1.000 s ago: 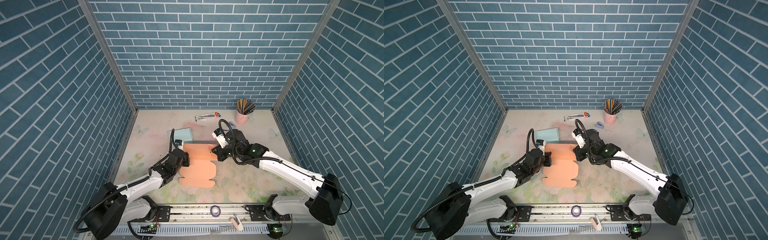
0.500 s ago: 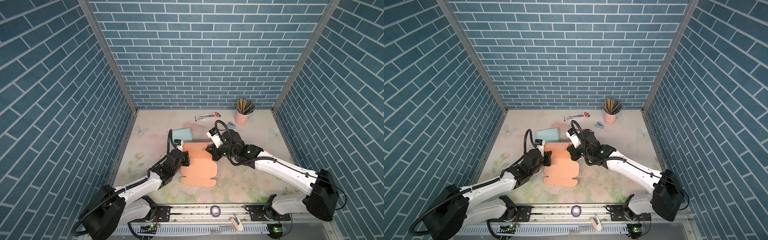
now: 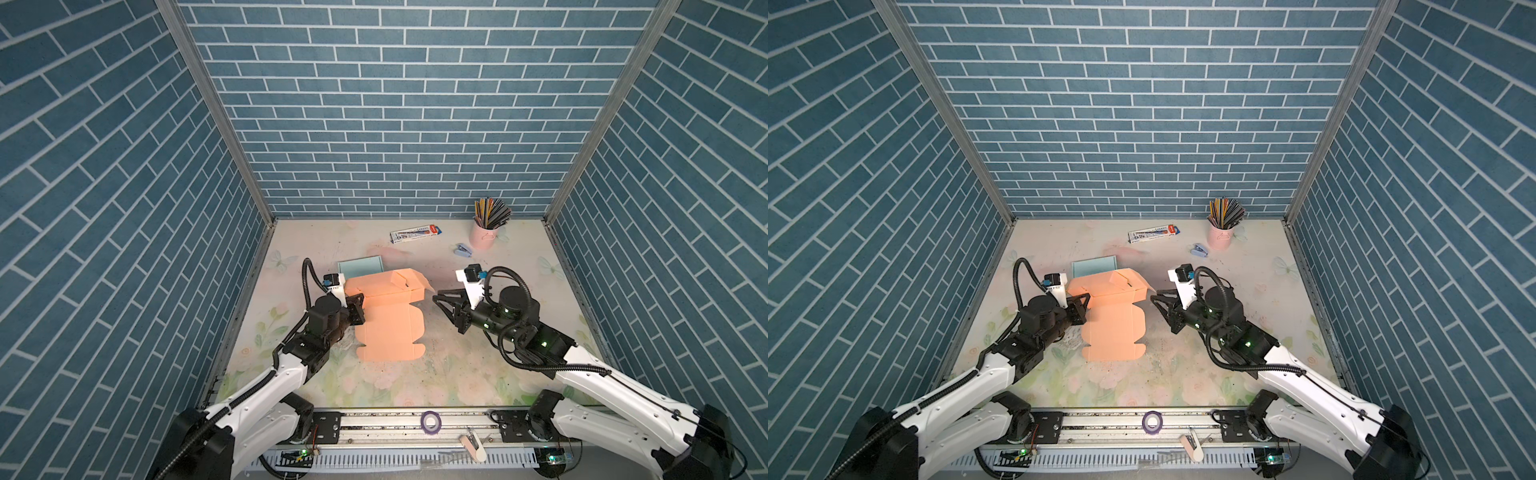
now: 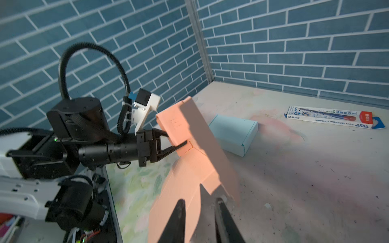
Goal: Fold the paper box
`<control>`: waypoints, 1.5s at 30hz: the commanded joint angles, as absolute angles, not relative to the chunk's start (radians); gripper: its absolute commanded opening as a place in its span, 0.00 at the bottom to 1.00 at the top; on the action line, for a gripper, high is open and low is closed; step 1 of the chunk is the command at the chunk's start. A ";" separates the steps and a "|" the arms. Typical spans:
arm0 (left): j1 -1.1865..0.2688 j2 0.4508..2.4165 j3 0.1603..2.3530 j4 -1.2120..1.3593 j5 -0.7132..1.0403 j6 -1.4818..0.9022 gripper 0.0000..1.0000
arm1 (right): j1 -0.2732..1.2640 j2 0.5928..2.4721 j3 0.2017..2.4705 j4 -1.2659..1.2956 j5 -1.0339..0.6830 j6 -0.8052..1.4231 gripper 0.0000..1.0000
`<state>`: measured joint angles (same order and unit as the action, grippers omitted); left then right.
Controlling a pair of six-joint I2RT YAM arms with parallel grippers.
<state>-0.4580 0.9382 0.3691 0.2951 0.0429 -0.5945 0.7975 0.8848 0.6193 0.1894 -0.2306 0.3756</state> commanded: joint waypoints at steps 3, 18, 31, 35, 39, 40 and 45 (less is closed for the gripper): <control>-0.421 0.842 0.369 0.269 0.124 -0.645 0.06 | 0.717 0.863 0.509 0.497 -0.320 0.565 0.30; -0.420 0.834 0.382 0.336 0.228 -0.690 0.08 | 0.726 1.101 0.563 0.786 -0.571 0.626 0.46; -0.422 0.878 0.358 0.429 0.264 -0.735 0.09 | 0.779 1.241 0.639 0.845 -0.548 0.629 0.50; -0.422 0.866 0.356 0.425 0.265 -0.736 0.09 | 0.782 1.280 0.661 0.812 -0.522 0.636 0.49; -0.422 0.852 0.360 0.408 0.263 -0.727 0.09 | 0.781 1.298 0.676 0.765 -0.524 0.636 0.48; -0.422 0.848 0.363 0.399 0.260 -0.720 0.09 | 0.781 1.294 0.679 0.748 -0.528 0.631 0.48; -0.418 0.823 0.379 0.313 0.229 -0.681 0.09 | 0.781 1.175 0.682 0.536 -0.523 0.507 0.48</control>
<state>-0.4236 0.8532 0.3676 0.3374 0.2436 -0.7071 0.7773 1.2552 0.6685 0.6655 -0.5381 0.5831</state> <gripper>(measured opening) 0.093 0.482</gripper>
